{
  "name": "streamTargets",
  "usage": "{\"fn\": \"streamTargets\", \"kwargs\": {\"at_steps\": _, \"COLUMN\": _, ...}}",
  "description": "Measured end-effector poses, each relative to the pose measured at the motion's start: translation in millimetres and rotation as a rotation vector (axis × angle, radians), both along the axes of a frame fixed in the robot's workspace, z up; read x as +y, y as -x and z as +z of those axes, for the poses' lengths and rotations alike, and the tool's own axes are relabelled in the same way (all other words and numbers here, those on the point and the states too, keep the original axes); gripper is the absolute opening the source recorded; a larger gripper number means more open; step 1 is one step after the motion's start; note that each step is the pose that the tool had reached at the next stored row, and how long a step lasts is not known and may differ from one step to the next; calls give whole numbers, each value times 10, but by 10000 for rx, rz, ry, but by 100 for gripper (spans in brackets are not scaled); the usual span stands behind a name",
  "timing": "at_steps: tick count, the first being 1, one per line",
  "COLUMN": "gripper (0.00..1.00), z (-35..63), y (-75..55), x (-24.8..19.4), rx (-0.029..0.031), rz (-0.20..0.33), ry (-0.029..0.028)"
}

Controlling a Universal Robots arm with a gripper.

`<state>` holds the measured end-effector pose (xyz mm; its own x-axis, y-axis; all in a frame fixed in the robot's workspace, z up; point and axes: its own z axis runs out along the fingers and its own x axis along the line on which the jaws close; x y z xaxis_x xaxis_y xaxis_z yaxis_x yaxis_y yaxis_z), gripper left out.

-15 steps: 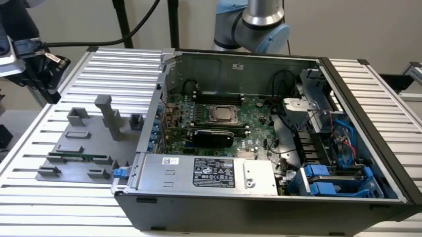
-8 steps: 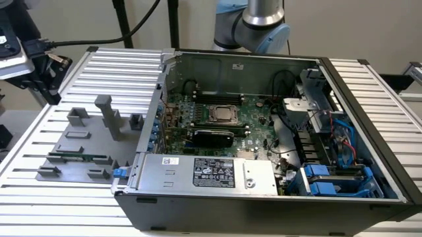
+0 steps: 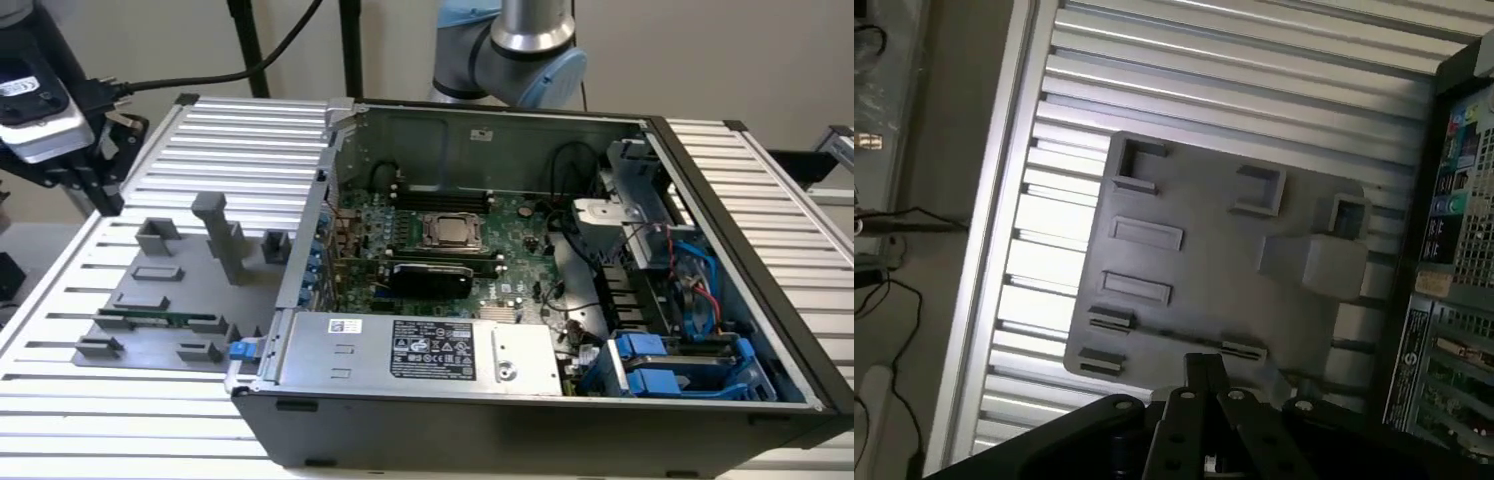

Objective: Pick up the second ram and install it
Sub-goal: 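Pick up the second ram and move it above second insertion slot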

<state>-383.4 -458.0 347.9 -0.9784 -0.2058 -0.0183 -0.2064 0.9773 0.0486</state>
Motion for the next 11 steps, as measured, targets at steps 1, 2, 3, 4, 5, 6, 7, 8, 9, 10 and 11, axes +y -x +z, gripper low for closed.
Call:
{"fn": "streamTargets", "kwargs": {"at_steps": 1, "gripper": 0, "z": -7, "y": 0, "x": 0, "rx": 0, "rz": 179, "ry": -1}}
{"fn": "streamTargets", "kwargs": {"at_steps": 2, "gripper": 0, "z": -14, "y": 0, "x": 0, "rx": -1, "rz": 365, "ry": -1}}
{"fn": "streamTargets", "kwargs": {"at_steps": 3, "gripper": 0, "z": -20, "y": 0, "x": 0, "rx": 0, "rz": 544, "ry": -1}}
{"fn": "streamTargets", "kwargs": {"at_steps": 4, "gripper": 0, "z": -27, "y": 0, "x": 0, "rx": -1, "rz": 724, "ry": 0}}
{"fn": "streamTargets", "kwargs": {"at_steps": 5, "gripper": 0, "z": -34, "y": 0, "x": 0, "rx": -1, "rz": 904, "ry": -1}}
{"fn": "streamTargets", "kwargs": {"at_steps": 6, "gripper": 0, "z": -42, "y": 0, "x": 0, "rx": -2, "rz": 1084, "ry": 0}}
{"fn": "streamTargets", "kwargs": {"at_steps": 7, "gripper": 0, "z": -49, "y": 0, "x": 0, "rx": -1, "rz": 1275, "ry": 0}}
{"fn": "streamTargets", "kwargs": {"at_steps": 8, "gripper": 0, "z": -57, "y": 0, "x": 0, "rx": -2, "rz": 1454, "ry": 0}}
{"fn": "streamTargets", "kwargs": {"at_steps": 9, "gripper": 0, "z": -64, "y": 0, "x": 0, "rx": -2, "rz": 1641, "ry": -1}}
{"fn": "streamTargets", "kwargs": {"at_steps": 10, "gripper": 0, "z": -71, "y": 0, "x": 0, "rx": -2, "rz": 1814, "ry": 0}}
{"fn": "streamTargets", "kwargs": {"at_steps": 11, "gripper": 0, "z": -80, "y": 0, "x": 0, "rx": -4, "rz": 2000, "ry": -1}}
